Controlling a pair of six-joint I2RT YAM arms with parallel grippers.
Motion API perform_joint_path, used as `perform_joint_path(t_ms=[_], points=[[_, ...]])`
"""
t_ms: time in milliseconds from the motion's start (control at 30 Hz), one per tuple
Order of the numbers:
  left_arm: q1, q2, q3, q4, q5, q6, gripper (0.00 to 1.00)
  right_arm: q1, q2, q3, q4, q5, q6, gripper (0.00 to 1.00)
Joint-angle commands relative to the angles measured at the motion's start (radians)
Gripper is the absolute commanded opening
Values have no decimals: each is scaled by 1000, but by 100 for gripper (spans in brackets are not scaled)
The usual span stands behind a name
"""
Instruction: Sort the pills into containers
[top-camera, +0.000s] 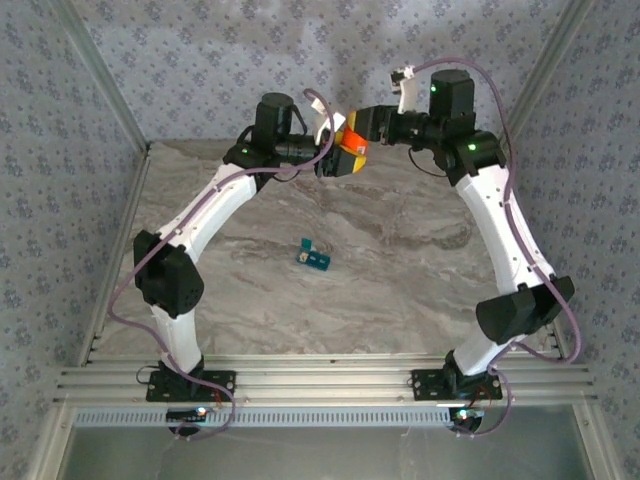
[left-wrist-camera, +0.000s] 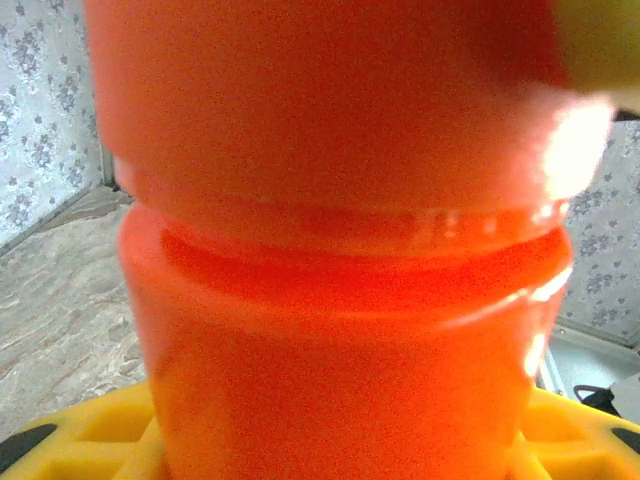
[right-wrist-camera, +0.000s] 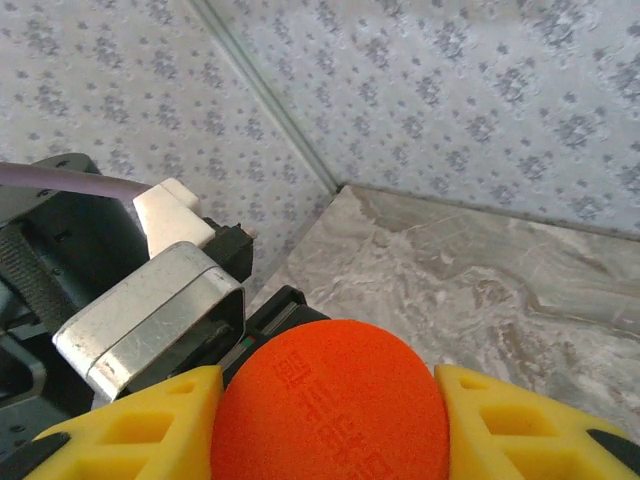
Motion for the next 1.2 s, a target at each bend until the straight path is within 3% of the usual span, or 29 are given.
perform_joint_path(t_ms=[0, 333, 533, 633, 867, 1167], points=[[3, -7, 48, 102, -37, -23, 0, 59, -19, -68, -3, 86, 52, 38], [8, -7, 42, 101, -37, -21, 0, 22, -19, -35, 10, 49, 95, 46], [12, -4, 38, 87, -29, -15, 0, -68, -59, -19, 54, -62, 108, 71], [14, -2, 39, 83, -22, -14, 0, -118, -98, -43, 78, -147, 92, 79], [17, 7, 58, 67, 34, -12, 0, -219, -91, -31, 99, -346, 74, 82], [17, 36, 127, -4, 115, -4, 0, -227, 111, 213, -48, -531, 42, 82]])
